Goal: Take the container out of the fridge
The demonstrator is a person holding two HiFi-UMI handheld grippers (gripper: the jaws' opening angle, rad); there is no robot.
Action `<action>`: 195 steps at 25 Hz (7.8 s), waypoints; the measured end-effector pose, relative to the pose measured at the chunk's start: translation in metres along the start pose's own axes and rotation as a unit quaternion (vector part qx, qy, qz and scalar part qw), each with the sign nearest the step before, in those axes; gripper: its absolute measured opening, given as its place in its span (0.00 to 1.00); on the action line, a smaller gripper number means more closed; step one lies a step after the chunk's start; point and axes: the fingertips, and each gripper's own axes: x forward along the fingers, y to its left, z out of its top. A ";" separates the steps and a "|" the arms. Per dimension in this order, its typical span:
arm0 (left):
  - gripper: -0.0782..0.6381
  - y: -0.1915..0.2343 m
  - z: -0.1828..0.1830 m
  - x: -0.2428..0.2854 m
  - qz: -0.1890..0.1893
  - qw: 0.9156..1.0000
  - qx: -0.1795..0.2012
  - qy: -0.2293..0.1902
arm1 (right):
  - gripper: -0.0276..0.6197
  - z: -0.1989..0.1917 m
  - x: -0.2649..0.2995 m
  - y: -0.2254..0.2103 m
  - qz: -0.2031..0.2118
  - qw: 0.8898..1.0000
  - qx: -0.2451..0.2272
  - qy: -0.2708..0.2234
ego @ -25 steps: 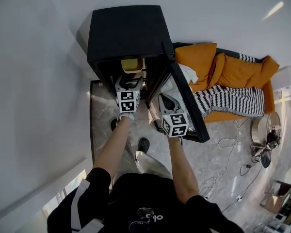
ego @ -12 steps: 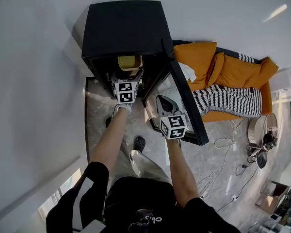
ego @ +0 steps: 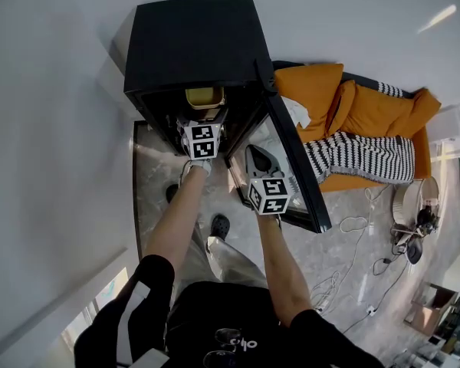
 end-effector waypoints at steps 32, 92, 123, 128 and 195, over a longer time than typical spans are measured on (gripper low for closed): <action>0.79 0.016 -0.012 0.008 0.040 0.999 -0.001 0.018 | 0.05 0.007 0.017 0.009 0.007 1.000 -0.011 0.012; 0.78 0.037 0.030 -0.388 0.034 0.998 -0.008 -0.049 | 0.05 0.037 -0.060 0.138 0.168 0.984 -0.052 -0.014; 0.78 -0.132 -0.030 -0.714 0.240 0.965 -0.068 -0.080 | 0.05 -0.069 -0.353 0.242 0.394 0.908 -0.141 0.018; 0.78 -0.144 -0.047 -0.753 0.262 0.959 -0.075 -0.078 | 0.05 -0.081 -0.376 0.260 0.420 0.894 -0.153 0.018; 0.78 -0.142 -0.071 -0.837 0.351 0.924 -0.108 -0.109 | 0.05 -0.096 -0.399 0.331 0.519 0.825 -0.223 0.010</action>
